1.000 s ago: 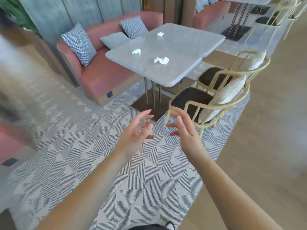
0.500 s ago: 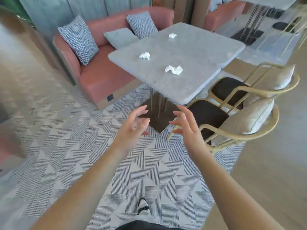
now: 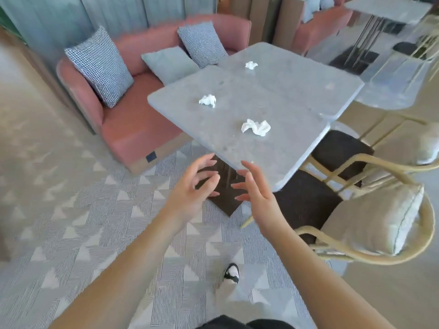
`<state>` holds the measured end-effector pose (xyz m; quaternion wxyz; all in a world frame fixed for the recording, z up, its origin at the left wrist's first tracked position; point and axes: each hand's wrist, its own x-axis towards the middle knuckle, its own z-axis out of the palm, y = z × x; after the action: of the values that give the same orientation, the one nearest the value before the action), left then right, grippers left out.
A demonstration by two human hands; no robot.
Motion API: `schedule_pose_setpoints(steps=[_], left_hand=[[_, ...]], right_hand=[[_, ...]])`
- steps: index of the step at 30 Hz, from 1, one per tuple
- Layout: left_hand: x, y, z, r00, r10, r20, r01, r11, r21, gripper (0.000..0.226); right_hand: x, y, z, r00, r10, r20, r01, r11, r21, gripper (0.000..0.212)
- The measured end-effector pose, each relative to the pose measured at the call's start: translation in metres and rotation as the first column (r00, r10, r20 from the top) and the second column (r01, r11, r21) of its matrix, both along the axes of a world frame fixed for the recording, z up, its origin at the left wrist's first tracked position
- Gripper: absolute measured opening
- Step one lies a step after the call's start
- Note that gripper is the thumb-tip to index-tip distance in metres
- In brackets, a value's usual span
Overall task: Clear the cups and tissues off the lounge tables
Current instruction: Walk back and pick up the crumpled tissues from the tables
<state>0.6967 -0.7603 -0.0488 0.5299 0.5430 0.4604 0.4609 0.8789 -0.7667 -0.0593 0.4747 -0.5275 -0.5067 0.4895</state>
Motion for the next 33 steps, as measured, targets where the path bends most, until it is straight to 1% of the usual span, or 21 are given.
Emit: schedule_pose_setpoints(steps=[5,8,10,12,15,18,20,23,28,31,33], left_hand=[[0.004,0.087,0.000,0.996,0.009,-0.089,-0.011,1.000,-0.016,0.049],[0.004,0.133,0.007,0.994,0.001,-0.110,-0.004,0.999,-0.032,0.055],[0.002,0.160,0.008,0.994,0.005,-0.105,-0.008,0.999,-0.036,0.061],[-0.003,0.185,0.007,0.996,0.012,-0.088,-0.017,0.998,-0.062,0.060],[-0.017,0.226,-0.001,0.994,0.007,-0.113,-0.015,0.998,-0.065,0.062],[-0.038,0.269,-0.011,0.997,0.008,-0.074,-0.013,0.998,-0.063,0.053],[-0.057,0.298,-0.016,0.997,0.016,-0.069,-0.021,0.997,-0.070,0.050],[-0.086,0.347,-0.026,0.997,-0.004,-0.076,-0.002,0.996,-0.084,0.055],[-0.115,0.429,-0.022,0.988,-0.154,-0.012,0.152,0.985,-0.085,0.052],[-0.125,0.472,-0.019,0.974,-0.227,-0.003,0.226,0.971,-0.075,0.048],[-0.124,0.498,-0.022,0.963,-0.270,0.008,0.270,0.959,-0.089,0.049]], right_hand=[[0.004,0.096,-0.007,0.998,-0.032,-0.051,0.031,0.999,-0.010,0.031],[0.008,0.150,0.001,0.995,-0.059,-0.075,0.060,0.998,0.002,0.027],[0.008,0.185,0.004,0.995,-0.061,-0.080,0.062,0.998,0.008,0.026],[0.006,0.213,0.004,0.996,-0.059,-0.071,0.059,0.998,0.002,0.026],[-0.004,0.245,-0.004,0.997,-0.032,-0.064,0.033,0.999,0.008,0.027],[-0.015,0.277,-0.015,1.000,-0.011,-0.028,0.011,1.000,-0.019,0.026],[-0.020,0.306,-0.021,0.997,-0.074,-0.007,0.074,0.997,-0.037,0.025],[-0.031,0.359,-0.023,0.985,-0.173,0.016,0.174,0.984,-0.038,0.025],[-0.066,0.425,-0.027,0.956,-0.293,0.029,0.294,0.954,-0.060,0.027],[-0.079,0.450,-0.029,0.933,-0.357,0.032,0.359,0.930,-0.085,0.026],[-0.081,0.460,-0.031,0.907,-0.421,0.027,0.421,0.903,-0.088,0.026]])
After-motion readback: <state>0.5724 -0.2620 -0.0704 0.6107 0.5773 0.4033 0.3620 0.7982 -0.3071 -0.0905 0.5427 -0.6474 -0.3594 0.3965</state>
